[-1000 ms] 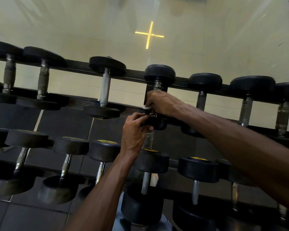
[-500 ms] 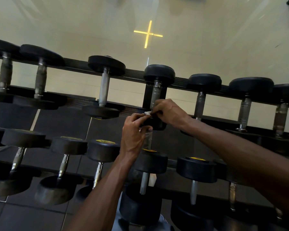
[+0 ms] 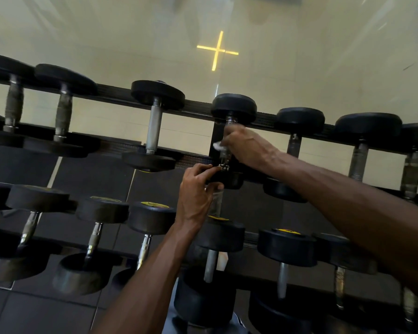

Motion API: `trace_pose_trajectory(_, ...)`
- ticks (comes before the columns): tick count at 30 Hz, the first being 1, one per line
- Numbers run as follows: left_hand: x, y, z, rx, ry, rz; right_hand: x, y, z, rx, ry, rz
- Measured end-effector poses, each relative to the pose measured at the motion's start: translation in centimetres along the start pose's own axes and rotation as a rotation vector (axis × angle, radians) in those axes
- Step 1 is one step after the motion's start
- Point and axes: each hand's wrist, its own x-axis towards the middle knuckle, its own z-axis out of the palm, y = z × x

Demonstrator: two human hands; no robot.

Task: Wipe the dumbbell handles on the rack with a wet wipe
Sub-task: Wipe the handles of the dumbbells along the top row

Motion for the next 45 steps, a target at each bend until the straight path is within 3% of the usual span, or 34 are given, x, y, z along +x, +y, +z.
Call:
trace_pose_trajectory(3,0.0,-0.1,0.0,-0.011,-0.003,-0.004,0.6,-0.5,0.1,0.000,0.081,0.061)
trace_pose_trajectory(6,-0.1,-0.2,0.0,-0.005,-0.009,0.016,-0.9,-2.6,0.7,-0.031,-0.184,-0.114)
trace_pose_trajectory(8,-0.1,-0.2,0.0,-0.002,0.000,0.021,-0.8,-2.5,0.4,-0.030,-0.237,-0.129)
trace_pose_trajectory(19,0.0,-0.3,0.3,-0.009,0.003,-0.016,3.5,-1.3,1.1,-0.345,0.279,0.108)
trace_pose_trajectory(24,0.0,-0.3,0.4,0.010,0.001,-0.008,2.4,-1.2,3.3,-0.038,0.572,0.371)
trace_pose_trajectory(28,-0.1,-0.4,0.6,-0.002,0.022,-0.015,2.3,-2.4,3.9,0.476,0.853,0.713)
trace_pose_trajectory(33,0.1,-0.5,0.5,0.007,0.007,-0.020,2.9,-0.5,3.3,0.944,0.847,1.043)
trace_pose_trajectory(35,0.0,-0.6,0.6,0.004,0.005,-0.024,2.8,-0.6,3.7,0.981,0.823,1.078)
trace_pose_trajectory(40,0.0,-0.9,0.7,-0.008,0.007,-0.015,2.2,-1.8,3.6,0.867,0.867,0.916)
trace_pose_trajectory(42,0.0,-0.8,0.7,0.001,0.003,-0.019,2.8,-1.6,3.5,0.854,0.894,0.955)
trace_pose_trajectory(45,-0.1,-0.9,0.8,-0.007,0.007,-0.015,2.8,-2.2,4.0,0.703,0.906,0.860)
